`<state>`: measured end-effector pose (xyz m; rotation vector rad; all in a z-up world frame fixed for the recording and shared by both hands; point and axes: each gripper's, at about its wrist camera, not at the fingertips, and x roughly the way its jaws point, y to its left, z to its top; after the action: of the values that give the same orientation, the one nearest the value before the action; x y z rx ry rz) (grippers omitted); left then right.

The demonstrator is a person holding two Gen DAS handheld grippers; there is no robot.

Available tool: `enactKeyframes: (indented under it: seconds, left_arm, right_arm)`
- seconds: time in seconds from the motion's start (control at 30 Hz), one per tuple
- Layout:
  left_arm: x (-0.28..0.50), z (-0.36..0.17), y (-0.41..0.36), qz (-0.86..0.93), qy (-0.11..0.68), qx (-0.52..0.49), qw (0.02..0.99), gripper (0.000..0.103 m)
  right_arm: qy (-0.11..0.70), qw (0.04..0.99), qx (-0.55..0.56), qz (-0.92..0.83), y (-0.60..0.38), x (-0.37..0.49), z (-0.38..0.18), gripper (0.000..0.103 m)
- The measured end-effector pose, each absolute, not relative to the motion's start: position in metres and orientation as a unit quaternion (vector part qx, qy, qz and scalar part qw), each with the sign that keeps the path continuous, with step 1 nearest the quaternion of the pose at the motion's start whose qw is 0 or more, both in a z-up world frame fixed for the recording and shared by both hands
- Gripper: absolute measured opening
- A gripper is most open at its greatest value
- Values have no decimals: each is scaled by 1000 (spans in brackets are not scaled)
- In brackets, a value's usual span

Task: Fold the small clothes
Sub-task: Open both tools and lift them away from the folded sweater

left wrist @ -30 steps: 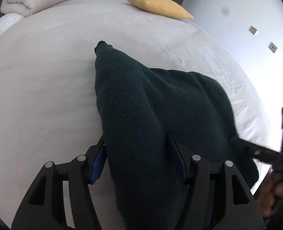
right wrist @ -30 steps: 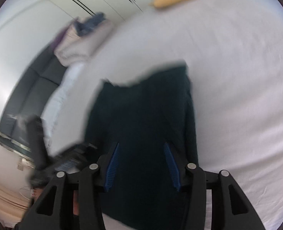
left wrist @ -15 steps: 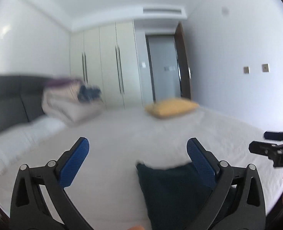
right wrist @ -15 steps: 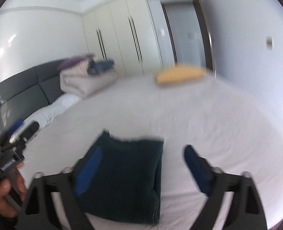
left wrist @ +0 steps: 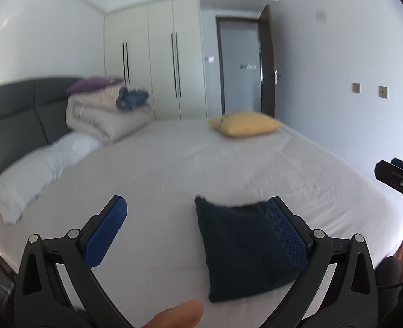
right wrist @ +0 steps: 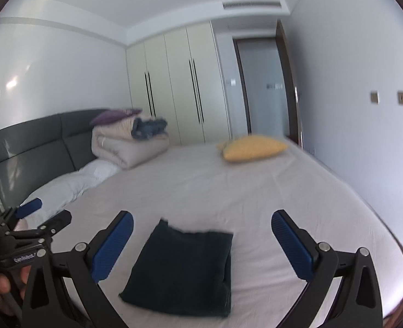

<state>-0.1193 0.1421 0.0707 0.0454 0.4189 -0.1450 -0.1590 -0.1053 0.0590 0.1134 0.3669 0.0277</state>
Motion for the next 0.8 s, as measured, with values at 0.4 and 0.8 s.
enactKeyframes:
  seconds: [0.4,0.8]
  left_arm:
    - [-74,-12,130,-47,351,19,935,103]
    - [-50,-61,118,-48,401,20,914,103]
  right_arm:
    - [295,954,57,-9,-96,-141,13,103]
    - [373,925,73,-23,-98,-127,-34,103]
